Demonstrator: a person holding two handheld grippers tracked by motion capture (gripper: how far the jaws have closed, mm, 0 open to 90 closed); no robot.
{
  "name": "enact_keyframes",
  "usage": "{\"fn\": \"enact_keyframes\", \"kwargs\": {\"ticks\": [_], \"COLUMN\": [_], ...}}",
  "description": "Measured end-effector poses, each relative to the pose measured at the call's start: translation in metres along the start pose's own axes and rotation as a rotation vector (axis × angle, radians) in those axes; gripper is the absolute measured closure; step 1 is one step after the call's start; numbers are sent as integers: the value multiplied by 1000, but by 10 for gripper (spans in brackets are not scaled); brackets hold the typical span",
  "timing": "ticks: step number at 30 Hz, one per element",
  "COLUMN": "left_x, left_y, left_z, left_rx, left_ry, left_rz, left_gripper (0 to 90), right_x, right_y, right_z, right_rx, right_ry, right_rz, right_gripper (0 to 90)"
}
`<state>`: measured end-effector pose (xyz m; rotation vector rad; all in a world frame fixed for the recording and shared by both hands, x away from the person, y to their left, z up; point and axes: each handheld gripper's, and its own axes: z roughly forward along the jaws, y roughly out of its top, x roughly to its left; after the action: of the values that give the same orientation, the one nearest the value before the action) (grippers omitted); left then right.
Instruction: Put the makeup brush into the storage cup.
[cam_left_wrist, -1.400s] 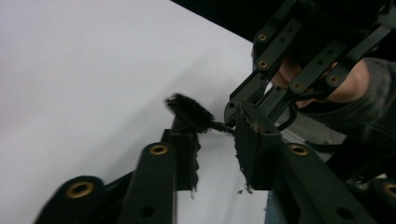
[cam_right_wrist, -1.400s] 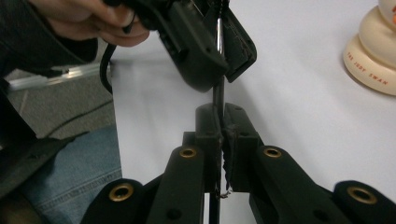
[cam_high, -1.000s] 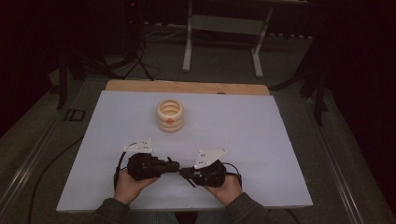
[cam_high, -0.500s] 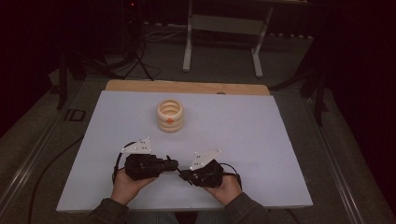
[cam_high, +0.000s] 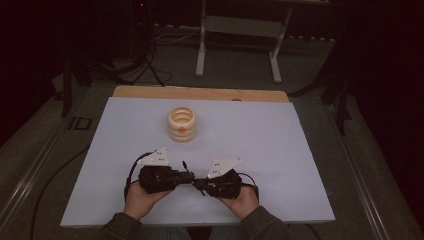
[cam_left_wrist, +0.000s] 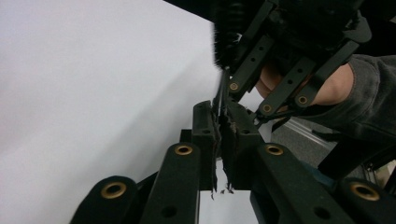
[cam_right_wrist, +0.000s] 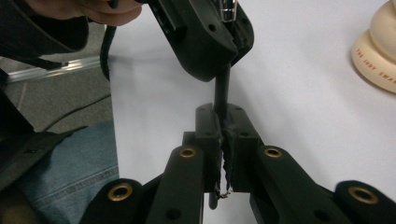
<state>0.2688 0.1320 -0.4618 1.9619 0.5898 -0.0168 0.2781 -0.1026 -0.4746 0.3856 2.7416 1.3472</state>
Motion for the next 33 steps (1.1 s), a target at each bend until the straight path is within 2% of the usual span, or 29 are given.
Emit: {"fn": "enact_keyframes", "kwargs": {"ticks": [1, 3, 10, 14, 16, 19, 23, 33], "left_x": [0, 1, 11, 18, 21, 25, 31, 42], "left_y": [1, 2, 8, 15, 19, 24, 29, 39], "left_z": [0, 1, 1, -2, -4, -5, -7, -7], "left_rx": [3, 12, 31, 35, 40, 40, 29, 53], "left_ry": [0, 10, 21, 33, 44, 69, 80, 75], "left_rz": [1, 5, 5, 7, 17, 27, 23, 39], "left_gripper": [853, 855, 856, 856, 855, 856, 855, 856], "right_x": [0, -3, -18, -24, -29, -34, -39, -49], "right_y": [0, -2, -12, -18, -24, -31, -38, -55], "right_z": [0, -2, -22, -31, -40, -49, -58, -78], "right_rx": [-1, -13, -46, -46, -50, -58, -56, -52], "right_ry": [-3, 2, -4, -11, -19, -30, -43, -74], "right_rz": [-4, 20, 79, 94, 113, 123, 139, 169], "right_gripper": [838, 724, 580, 532, 478, 453, 431, 382]}}
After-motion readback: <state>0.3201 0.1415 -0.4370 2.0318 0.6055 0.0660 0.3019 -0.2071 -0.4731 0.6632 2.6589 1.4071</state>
